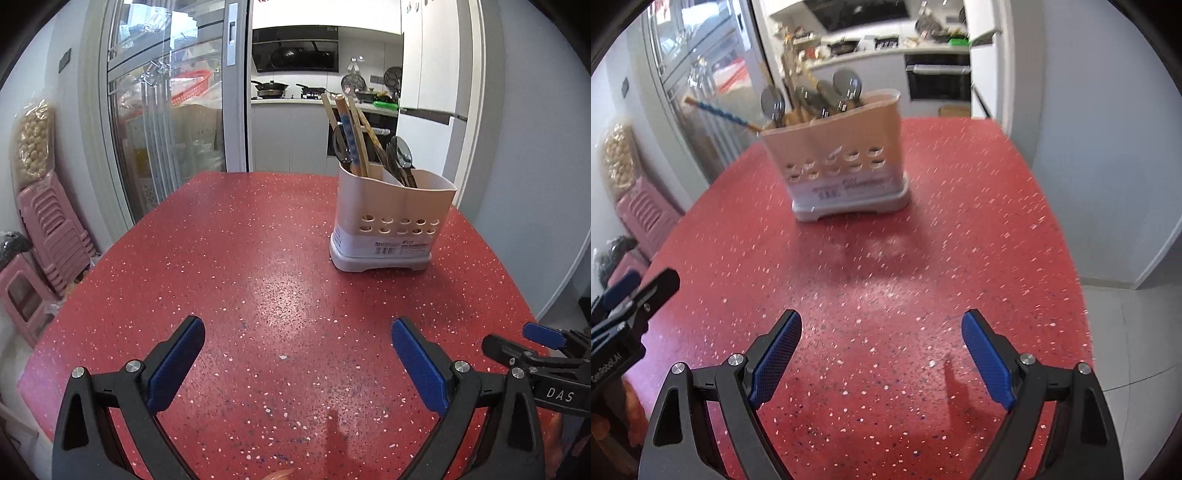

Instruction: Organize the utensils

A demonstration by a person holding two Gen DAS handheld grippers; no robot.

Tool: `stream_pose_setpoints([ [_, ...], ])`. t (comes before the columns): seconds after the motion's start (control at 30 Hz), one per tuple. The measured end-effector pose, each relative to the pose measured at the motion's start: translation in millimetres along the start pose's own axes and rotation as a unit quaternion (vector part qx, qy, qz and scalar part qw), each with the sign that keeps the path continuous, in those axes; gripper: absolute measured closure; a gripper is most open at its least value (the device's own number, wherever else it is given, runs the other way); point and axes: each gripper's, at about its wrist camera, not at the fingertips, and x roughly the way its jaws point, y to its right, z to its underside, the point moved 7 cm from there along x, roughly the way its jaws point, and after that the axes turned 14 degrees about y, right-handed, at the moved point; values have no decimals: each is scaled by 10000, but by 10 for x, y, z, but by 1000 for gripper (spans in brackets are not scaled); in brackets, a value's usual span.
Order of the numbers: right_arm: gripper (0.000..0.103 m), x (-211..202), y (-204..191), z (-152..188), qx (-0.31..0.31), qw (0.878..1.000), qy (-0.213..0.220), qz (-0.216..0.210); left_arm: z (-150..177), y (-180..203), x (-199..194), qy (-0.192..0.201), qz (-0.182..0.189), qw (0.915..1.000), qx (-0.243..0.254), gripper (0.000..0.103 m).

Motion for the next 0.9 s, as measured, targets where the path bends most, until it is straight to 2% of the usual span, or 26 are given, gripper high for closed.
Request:
stream_pose_setpoints([
  [0.2,13,-177,-13,-72,-101,9980,583,207,23,31,-77,197,38,9998,97,0],
  [0.47,12,-319,-27,-155,-257,9928,1086,445,11,46,-177,446,123,9989,80,0],
  [0.9,12,-471,6,-279,-332,9838,1570,805,-10,127,-178,539,240,9982,75,0],
])
